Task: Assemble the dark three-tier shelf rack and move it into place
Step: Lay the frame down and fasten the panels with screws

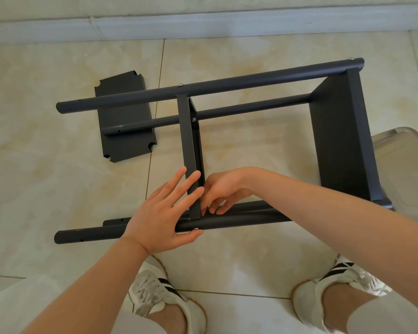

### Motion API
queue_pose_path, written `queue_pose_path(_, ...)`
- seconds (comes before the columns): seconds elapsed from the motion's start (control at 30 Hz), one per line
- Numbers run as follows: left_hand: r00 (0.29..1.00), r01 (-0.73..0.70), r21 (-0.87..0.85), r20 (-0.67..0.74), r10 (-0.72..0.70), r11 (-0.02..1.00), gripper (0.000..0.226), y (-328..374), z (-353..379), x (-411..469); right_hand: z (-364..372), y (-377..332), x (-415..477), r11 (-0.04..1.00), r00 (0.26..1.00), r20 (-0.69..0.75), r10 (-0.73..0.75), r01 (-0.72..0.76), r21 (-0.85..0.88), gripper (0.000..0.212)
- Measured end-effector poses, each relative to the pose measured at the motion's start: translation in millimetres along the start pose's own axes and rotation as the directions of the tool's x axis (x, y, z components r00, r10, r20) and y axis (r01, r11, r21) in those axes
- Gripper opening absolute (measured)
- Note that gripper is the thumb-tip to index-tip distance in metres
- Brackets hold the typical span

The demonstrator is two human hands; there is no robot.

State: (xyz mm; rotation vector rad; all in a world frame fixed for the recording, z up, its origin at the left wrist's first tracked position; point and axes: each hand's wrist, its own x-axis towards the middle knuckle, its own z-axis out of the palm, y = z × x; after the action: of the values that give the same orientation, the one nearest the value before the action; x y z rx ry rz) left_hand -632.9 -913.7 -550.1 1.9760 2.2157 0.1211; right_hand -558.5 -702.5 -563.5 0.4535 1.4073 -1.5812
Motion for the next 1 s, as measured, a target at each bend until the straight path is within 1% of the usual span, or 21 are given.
queue_pose_path(0.07,1.000,-0.003,-0.007,-0.006,0.003,1.000,0.080,0.2,0.2,-0.1,2.5,0.1,2.6,0.999,0.999,-0.033,0.004,-0.005,-0.043,0.007)
queue_pose_path(0.13,1.000,-0.002,-0.017,-0.008,0.002,1.000,0.080,0.4,0.4,0.0,3.2,0.9,3.9,0.995,0.997,-0.075,0.012,-0.019,-0.102,0.011)
queue_pose_path(0.17,1.000,0.000,-0.020,-0.007,0.000,1.000,0.080,0.4,0.4,0.0,2.6,1.4,3.8,0.994,0.997,-0.079,0.017,-0.025,-0.104,0.014)
queue_pose_path(0.23,1.000,0.000,-0.018,-0.007,-0.001,1.000,0.080,0.5,0.1,0.2,0.7,2.6,2.4,0.998,0.998,-0.061,0.025,-0.029,-0.061,0.016)
queue_pose_path(0.37,1.000,0.006,-0.032,0.001,-0.006,0.999,0.080,0.7,-0.7,0.3,0.5,5.5,3.1,1.000,1.000,0.010,-0.007,0.007,0.030,0.007)
queue_pose_path(0.5,1.000,0.010,-0.033,-0.005,-0.010,0.999,0.079,0.9,-0.8,0.1,2.1,7.0,4.0,1.000,0.999,-0.036,0.018,-0.018,-0.001,0.011)
queue_pose_path(0.57,1.000,0.007,-0.030,-0.004,-0.007,1.000,0.079,1.0,-0.2,0.3,1.5,6.5,3.5,1.000,0.999,-0.047,0.020,-0.019,0.014,0.012)
queue_pose_path(0.7,1.000,0.006,-0.028,0.001,-0.006,1.000,0.080,0.6,0.0,0.8,1.3,6.5,3.2,0.998,1.000,0.004,-0.015,0.015,0.063,0.007)
queue_pose_path(0.83,1.000,0.004,-0.020,-0.004,-0.004,1.000,0.079,0.1,0.0,0.3,5.1,7.7,5.4,0.996,1.000,0.018,-0.002,0.000,0.092,0.007)
queue_pose_path(1.0,1.000,0.005,-0.028,-0.004,-0.006,1.000,0.080,0.3,-0.4,0.2,5.0,7.9,5.6,0.998,0.998,0.045,0.032,-0.034,0.052,0.017)
